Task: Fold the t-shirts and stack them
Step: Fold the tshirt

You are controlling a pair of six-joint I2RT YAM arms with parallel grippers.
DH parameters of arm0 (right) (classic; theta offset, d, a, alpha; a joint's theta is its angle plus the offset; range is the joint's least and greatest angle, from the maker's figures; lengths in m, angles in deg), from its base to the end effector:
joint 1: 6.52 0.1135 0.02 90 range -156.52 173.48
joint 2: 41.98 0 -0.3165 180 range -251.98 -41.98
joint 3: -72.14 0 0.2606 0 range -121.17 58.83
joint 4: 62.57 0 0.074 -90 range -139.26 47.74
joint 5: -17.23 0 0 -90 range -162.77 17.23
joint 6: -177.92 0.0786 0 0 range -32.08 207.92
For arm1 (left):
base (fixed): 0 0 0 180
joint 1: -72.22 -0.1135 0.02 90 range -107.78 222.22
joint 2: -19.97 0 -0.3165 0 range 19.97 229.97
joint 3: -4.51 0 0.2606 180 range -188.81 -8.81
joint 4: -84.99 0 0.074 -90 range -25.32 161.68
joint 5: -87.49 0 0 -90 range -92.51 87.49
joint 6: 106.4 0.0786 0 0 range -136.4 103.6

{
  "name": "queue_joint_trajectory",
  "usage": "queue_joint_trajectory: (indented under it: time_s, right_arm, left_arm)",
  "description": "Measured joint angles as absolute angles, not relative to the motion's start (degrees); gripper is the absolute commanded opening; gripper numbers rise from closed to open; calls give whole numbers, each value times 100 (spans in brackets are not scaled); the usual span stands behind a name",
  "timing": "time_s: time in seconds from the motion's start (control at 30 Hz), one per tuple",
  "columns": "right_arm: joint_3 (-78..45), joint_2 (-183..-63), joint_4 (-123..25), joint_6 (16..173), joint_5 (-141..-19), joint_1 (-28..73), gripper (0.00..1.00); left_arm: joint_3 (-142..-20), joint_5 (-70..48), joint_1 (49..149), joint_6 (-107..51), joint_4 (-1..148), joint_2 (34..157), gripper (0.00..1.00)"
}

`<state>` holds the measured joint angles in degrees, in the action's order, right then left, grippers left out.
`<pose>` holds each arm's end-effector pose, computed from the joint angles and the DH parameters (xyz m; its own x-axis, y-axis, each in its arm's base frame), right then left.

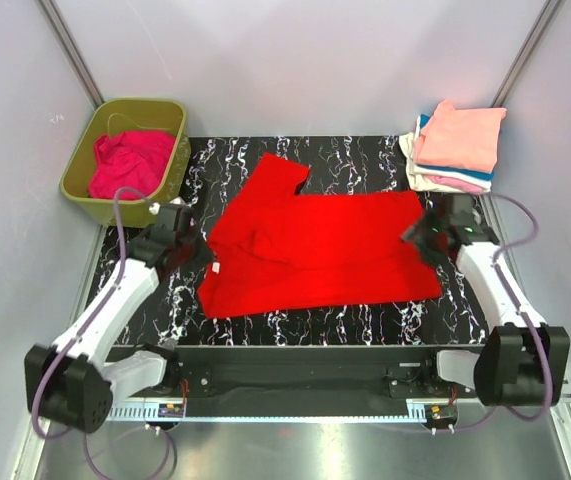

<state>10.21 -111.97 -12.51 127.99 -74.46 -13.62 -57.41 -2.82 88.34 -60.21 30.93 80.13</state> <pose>0.2487 -0.0286 0.2448 -0.5753 0.7201 -0.3880 0.6251 0.6930 0.3591 0.2077 -0.0605 0.2753 -0.7429 -0.5059 -0.4383 -0.3235 0.8447 -0.4264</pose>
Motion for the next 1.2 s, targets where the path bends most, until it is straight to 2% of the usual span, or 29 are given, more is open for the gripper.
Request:
queue_joint_trajectory:
  time_s: [0.03,0.07,0.13,0.17,0.2,0.27,0.47,0.67,0.87,1.2]
  right_arm:
    - [859,-11213,-1281,12784,-7509,-973,66]
    - [640,-11261,-1364,12762,-7577,-507,51]
    - [109,-11499,-1544,12642,-7839,365,33]
    - [-195,-11709,-1662,12594,-8001,776,19]
    - [-547,-11971,-1734,12530,-8134,1156,10]
    - [-1331,-12732,-1854,12426,-8414,1812,0]
    - [-3086,-14985,-1893,12124,-9020,3211,0]
    - [-4195,-16388,-1478,11980,-9299,4000,0]
    - [-4684,-16954,-1222,11936,-9260,4201,0]
    - [-5005,-17569,-737,11553,-8469,4175,0]
  left_arm:
    - [-5800,-300,8834,-5971,3200,8201,12]
    - [-5824,-326,8834,-5936,3320,8387,9]
    - [-5830,-396,8834,-5883,3530,8721,3]
    - [-5830,-433,8834,-5864,3615,8872,0]
    - [-5828,-477,8834,-5851,3698,8996,0]
    - [-5808,-560,8834,-5833,3873,9163,0]
    - [-5404,-726,8834,-5831,4341,9361,0]
    - [-4871,-722,8834,-5838,4334,9361,0]
    - [-4423,-722,8834,-5888,4356,9224,0]
    - [-4101,-684,8834,-5977,4542,9145,0]
